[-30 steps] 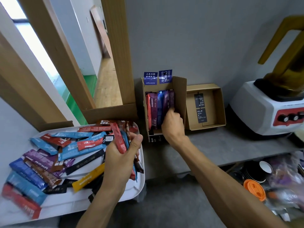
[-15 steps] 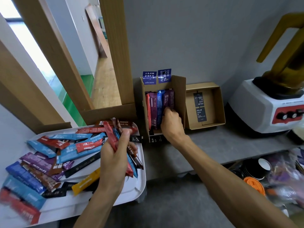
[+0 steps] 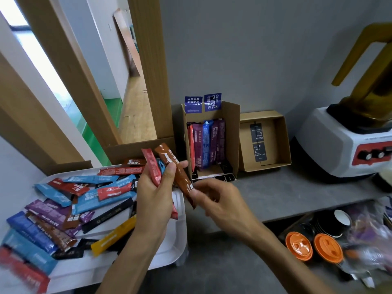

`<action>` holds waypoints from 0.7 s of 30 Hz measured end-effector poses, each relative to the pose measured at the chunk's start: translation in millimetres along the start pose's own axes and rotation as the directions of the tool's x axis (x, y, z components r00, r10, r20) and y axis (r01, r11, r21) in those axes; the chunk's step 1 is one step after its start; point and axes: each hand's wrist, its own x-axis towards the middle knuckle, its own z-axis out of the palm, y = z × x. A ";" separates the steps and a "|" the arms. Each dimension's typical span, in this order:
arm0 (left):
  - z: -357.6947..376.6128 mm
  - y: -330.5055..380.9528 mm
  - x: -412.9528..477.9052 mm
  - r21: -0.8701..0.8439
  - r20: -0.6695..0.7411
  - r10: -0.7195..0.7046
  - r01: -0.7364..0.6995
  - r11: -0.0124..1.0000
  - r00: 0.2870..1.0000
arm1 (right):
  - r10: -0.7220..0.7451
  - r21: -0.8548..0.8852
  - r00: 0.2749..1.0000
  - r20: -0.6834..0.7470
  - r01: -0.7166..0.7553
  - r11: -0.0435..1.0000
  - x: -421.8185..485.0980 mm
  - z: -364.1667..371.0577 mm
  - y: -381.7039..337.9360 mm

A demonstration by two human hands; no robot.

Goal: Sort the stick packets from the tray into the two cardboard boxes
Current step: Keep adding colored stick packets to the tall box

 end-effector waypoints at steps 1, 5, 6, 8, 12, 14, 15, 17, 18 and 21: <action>2.4 0.3 0.1 -0.013 0.020 0.000 0.000 1.000 1.000 | 0.000 -0.005 1.000 0.025 0.000 1.000 -0.6 0.3 -0.2; 15.1 1.1 -1.2 0.031 0.030 0.006 -0.007 0.999 1.000 | -0.003 0.043 0.998 -0.055 0.006 0.999 0.0 -5.1 1.8; 16.8 0.3 -0.5 0.051 0.007 0.015 -0.015 0.999 1.000 | -0.007 0.057 0.997 -0.075 0.012 0.998 0.0 -7.9 3.0; 19.3 -0.3 0.3 0.100 -0.026 0.042 -0.040 0.994 0.999 | -0.014 0.051 0.997 -0.077 0.018 0.999 -0.3 -12.9 5.9; 26.4 1.3 4.2 0.196 -0.051 0.113 -0.101 0.975 0.992 | -0.007 0.078 0.996 -0.087 0.014 0.997 2.5 -19.1 12.0; 33.6 4.2 7.5 0.213 -0.025 0.129 -0.121 0.970 0.991 | 0.009 0.091 0.993 -0.116 0.002 0.996 5.0 -22.3 17.6; 38.6 7.0 10.5 0.231 0.010 0.131 -0.129 0.964 0.991 | 0.024 0.093 0.988 -0.150 -0.010 0.996 6.4 -25.0 21.6; 52.1 10.9 21.8 0.342 0.088 0.146 -0.168 0.925 0.985 | 0.065 0.064 0.960 -0.274 -0.049 0.997 8.8 -33.5 33.0; 60.1 11.2 30.8 0.410 0.114 0.159 -0.192 0.892 0.981 | 0.081 0.029 0.930 -0.360 -0.075 0.997 11.1 -38.5 39.4; 91.1 2.7 67.9 0.551 0.142 0.136 -0.192 0.812 0.981 | 0.083 -0.064 0.847 -0.524 -0.137 0.989 21.9 -51.7 56.6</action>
